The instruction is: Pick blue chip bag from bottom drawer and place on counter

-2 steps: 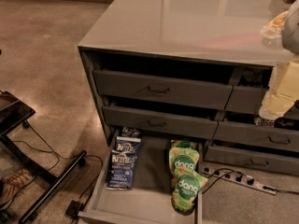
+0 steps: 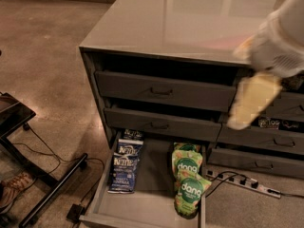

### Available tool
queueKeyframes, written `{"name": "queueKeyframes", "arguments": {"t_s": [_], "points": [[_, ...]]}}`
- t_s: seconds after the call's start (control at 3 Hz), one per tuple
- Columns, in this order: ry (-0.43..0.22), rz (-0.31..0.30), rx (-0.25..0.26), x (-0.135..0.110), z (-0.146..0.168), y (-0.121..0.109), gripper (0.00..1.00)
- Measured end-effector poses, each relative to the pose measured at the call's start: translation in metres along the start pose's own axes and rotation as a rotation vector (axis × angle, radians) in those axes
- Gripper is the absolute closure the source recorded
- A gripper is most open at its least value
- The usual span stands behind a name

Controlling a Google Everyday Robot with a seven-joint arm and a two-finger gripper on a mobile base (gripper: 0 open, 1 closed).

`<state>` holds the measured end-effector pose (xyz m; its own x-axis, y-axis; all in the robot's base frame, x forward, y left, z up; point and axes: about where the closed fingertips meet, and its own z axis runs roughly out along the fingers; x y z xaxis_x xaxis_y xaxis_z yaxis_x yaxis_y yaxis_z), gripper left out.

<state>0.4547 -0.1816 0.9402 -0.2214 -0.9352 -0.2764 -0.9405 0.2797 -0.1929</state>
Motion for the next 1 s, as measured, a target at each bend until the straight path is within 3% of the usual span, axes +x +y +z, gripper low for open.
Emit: {"name": "queueKeyframes", "arguments": {"t_s": [0.33, 0.67, 1.0], "points": [[-0.077, 0.071, -0.095, -0.025, 0.079, 0.001, 0.0], [-0.077, 0.071, -0.095, -0.025, 0.079, 0.001, 0.0], [-0.062, 0.138, -0.167, -0.023, 0.125, 0.019, 0.0]]}}
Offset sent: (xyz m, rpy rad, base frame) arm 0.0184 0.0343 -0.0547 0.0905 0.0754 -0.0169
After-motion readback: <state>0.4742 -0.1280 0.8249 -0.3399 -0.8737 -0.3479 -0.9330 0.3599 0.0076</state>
